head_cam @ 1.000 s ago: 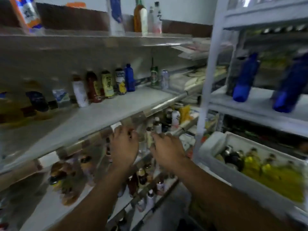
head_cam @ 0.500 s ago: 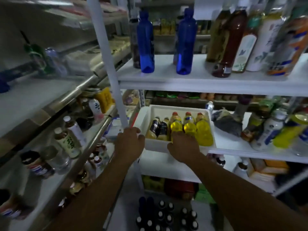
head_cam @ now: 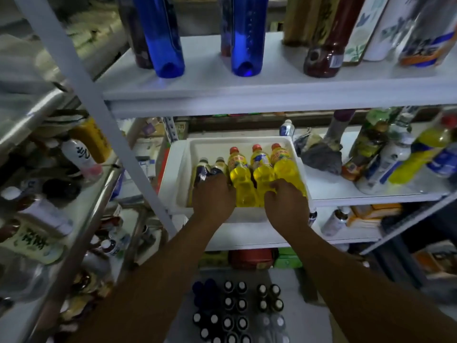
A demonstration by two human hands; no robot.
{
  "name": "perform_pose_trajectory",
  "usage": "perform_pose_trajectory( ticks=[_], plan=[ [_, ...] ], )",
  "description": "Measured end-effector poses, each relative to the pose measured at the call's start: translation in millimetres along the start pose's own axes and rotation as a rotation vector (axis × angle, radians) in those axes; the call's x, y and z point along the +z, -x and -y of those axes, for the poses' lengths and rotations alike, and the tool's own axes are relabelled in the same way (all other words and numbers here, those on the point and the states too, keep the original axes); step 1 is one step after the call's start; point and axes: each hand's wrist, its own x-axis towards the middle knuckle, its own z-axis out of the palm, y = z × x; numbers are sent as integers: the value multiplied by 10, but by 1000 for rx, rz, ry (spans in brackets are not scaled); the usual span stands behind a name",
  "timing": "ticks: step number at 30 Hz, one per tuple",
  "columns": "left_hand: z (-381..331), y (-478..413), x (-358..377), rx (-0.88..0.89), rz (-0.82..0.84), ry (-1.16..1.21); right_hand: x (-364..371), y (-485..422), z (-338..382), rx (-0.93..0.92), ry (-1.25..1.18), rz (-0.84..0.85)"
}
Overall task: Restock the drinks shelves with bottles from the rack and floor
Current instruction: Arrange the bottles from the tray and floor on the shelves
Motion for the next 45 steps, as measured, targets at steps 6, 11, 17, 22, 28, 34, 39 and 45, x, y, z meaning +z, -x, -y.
perform_pose_trajectory(
  ticks=[6,11,17,22,28,34,39,45],
  plan=[
    [-179,-501,504,-245,297,402,98,-161,-77,-99,129,-79],
    [-267,-688,818,-453,284,786,143,-280,-79,-150,88,-76],
    [-138,-803,820,-627,222,1013,238,-475,0,-75,135,8],
    [99,-754,575,-712,255,1204,469,-548,203,111,228,71],
    [436,-549,266,-646,383,1579,626,-677,218,194,144,43],
    [711,-209,22,-509,442,1616,790,-825,184,237,86,186],
    [933,48,-111,-481,349,1491,649,-743,148,139,-297,104],
    [878,295,-216,-419,280,1574,417,-366,396,149,-800,75]
  ],
)
